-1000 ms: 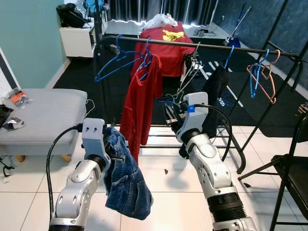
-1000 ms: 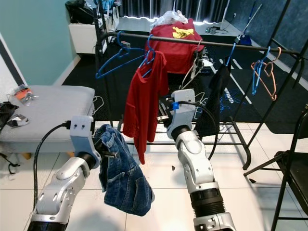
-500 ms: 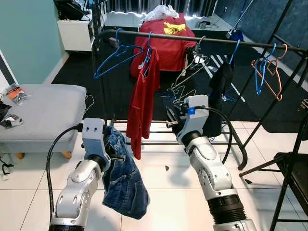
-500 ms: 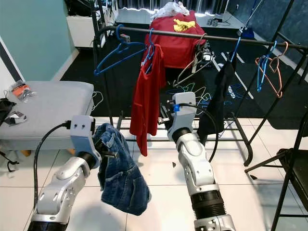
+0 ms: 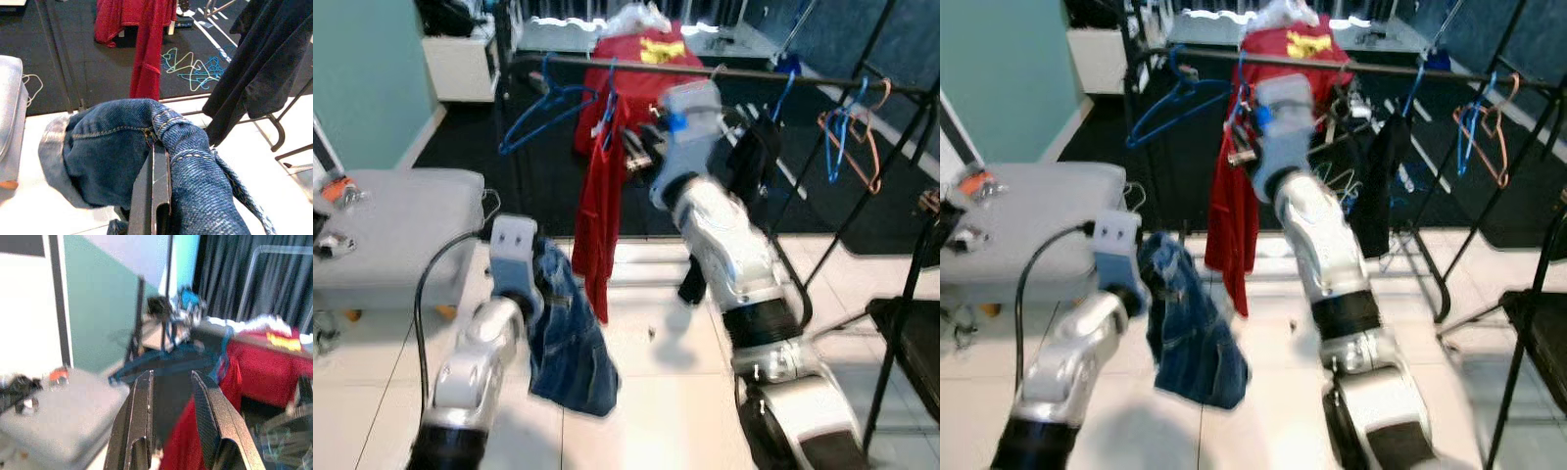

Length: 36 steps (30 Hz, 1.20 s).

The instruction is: Hang hanger

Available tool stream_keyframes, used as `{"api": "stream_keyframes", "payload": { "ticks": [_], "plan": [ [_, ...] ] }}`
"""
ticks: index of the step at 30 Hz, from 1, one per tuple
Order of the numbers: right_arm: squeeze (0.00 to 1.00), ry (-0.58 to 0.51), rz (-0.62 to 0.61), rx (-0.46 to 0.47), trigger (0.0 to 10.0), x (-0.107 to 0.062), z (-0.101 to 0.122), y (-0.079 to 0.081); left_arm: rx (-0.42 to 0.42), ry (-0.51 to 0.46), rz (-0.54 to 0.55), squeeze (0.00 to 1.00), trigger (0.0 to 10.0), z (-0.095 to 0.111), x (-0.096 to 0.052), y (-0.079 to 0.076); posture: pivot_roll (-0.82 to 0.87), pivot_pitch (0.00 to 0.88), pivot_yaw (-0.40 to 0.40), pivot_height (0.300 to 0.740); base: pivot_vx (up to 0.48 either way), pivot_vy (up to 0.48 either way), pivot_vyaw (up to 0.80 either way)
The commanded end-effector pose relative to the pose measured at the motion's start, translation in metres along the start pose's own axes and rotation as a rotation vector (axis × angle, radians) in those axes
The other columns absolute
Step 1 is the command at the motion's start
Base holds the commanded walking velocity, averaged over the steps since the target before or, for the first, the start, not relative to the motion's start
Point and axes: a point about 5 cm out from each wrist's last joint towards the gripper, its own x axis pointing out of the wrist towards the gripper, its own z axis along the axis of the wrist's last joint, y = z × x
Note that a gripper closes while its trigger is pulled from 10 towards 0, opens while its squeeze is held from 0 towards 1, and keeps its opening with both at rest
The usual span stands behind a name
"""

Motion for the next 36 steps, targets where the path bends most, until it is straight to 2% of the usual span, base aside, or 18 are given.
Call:
{"api": "stream_keyframes", "payload": {
  "ticks": [1, 2, 3, 4, 5, 7, 8, 19, 25, 26, 27, 30, 31, 32, 33, 34, 35, 36],
  "plan": [
    [0.00, -0.082, 0.039, -0.062, 10.0, 0.014, 0.037, 0.008, 0.002, -0.007, 0.012, 0.00, 10.0, 0.004, 0.000, 0.006, 0.01, 0.112, -0.038, 0.740, 0.000, 0.000, 0.00],
    [0.00, -0.217, 0.075, -0.135, 10.0, 0.026, 0.088, 0.019, 0.000, -0.007, 0.026, 0.00, 10.0, 0.006, -0.001, 0.012, 0.02, 0.117, -0.051, 0.740, 0.000, 0.000, 0.00],
    [0.00, -0.304, 0.092, -0.176, 10.0, 0.030, 0.119, 0.027, -0.004, -0.007, 0.036, 0.00, 10.0, 0.006, -0.002, 0.015, 0.02, 0.119, -0.054, 0.740, 0.000, 0.000, 0.00],
    [0.00, -0.304, 0.092, -0.176, 10.0, 0.030, 0.119, 0.027, -0.004, -0.007, 0.036, 0.00, 10.0, 0.006, -0.002, 0.015, 0.02, 0.119, -0.054, 0.740, 0.000, 0.000, 0.00],
    [0.00, -0.347, 0.098, -0.191, 10.0, 0.031, 0.134, 0.031, -0.004, -0.006, 0.040, 0.00, 10.0, 0.006, -0.002, 0.016, 0.02, 0.119, -0.054, 0.740, 0.000, 0.000, 0.00],
    [0.00, -0.375, 0.100, -0.225, 10.0, 0.031, 0.143, 0.034, -0.001, -0.005, 0.039, 0.00, 10.0, 0.007, -0.002, 0.016, 0.02, 0.119, -0.056, 0.740, 0.000, 0.000, 0.00],
    [0.00, -0.405, 0.116, -0.205, 10.0, 0.028, 0.150, 0.039, -0.006, -0.004, 0.049, 0.00, 10.0, 0.006, -0.004, 0.016, 0.03, 0.120, -0.068, 0.740, 0.000, 0.000, 0.00],
    [0.00, -0.388, 0.101, -0.267, 10.0, 0.027, 0.146, 0.042, -0.008, 0.013, 0.054, 0.00, 10.0, 0.001, -0.009, 0.015, 0.03, 0.127, -0.056, 0.740, 0.000, 0.000, 0.00],
    [0.00, -0.353, 0.099, -0.230, 10.0, 0.029, 0.139, 0.041, -0.007, 0.037, 0.051, 0.00, 10.0, -0.002, -0.012, 0.015, 0.03, 0.140, -0.047, 0.740, 0.000, 0.000, 0.00],
    [0.00, -0.264, 0.087, -0.172, 10.0, 0.023, 0.102, 0.035, -0.008, 0.069, 0.074, 0.00, 10.0, -0.010, -0.016, 0.016, 0.05, 0.122, -0.049, 0.740, 0.000, 0.000, 0.00],
    [0.00, -0.264, 0.087, -0.172, 10.0, 0.023, 0.102, 0.035, -0.008, 0.069, 0.074, 0.00, 10.0, -0.010, -0.016, 0.016, 0.05, 0.122, -0.049, 0.740, 0.000, 0.000, 0.00],
    [0.00, -0.030, 0.034, -0.076, 10.0, -0.002, 0.010, 0.021, -0.019, 0.139, 0.139, 0.00, 10.0, -0.027, -0.026, 0.019, 0.05, 0.087, -0.046, 0.740, 0.000, 0.000, 0.00],
    [0.00, -0.030, 0.034, -0.076, 10.0, -0.002, 0.010, 0.021, -0.019, 0.139, 0.139, 0.00, 10.0, -0.027, -0.026, 0.019, 0.05, 0.087, -0.046, 0.740, 0.000, 0.000, 0.00],
    [0.00, 0.055, -0.010, -0.068, 10.0, -0.018, -0.028, 0.013, -0.011, 0.173, 0.169, 0.00, 10.0, -0.038, -0.029, 0.023, 0.05, 0.064, -0.036, 0.740, 0.000, 0.000, 0.00],
    [0.00, 0.157, -0.066, -0.059, 10.0, -0.044, -0.072, 0.005, 0.007, 0.212, 0.206, 0.00, 10.0, -0.050, -0.032, 0.028, 0.05, 0.064, -0.036, 0.740, 0.000, 0.000, 0.00],
    [0.00, 0.157, -0.066, -0.059, 10.0, -0.044, -0.072, 0.005, 0.007, 0.212, 0.206, 0.00, 10.0, -0.050, -0.032, 0.028, 0.05, 0.064, -0.036, 0.740, 0.000, 0.000, 0.00],
    [0.00, 0.212, -0.115, -0.031, 10.0, -0.062, -0.097, 0.000, 0.029, 0.218, 0.234, 0.00, 10.0, -0.054, -0.034, 0.032, 0.07, 0.051, -0.034, 0.740, 0.000, 0.000, 0.00],
    [0.00, 0.244, -0.146, -0.011, 10.0, -0.073, -0.109, -0.002, 0.044, 0.218, 0.250, 0.00, 10.0, -0.056, -0.035, 0.034, 0.07, 0.051, -0.034, 0.740, 0.000, 0.000, 0.00]
  ]
}}
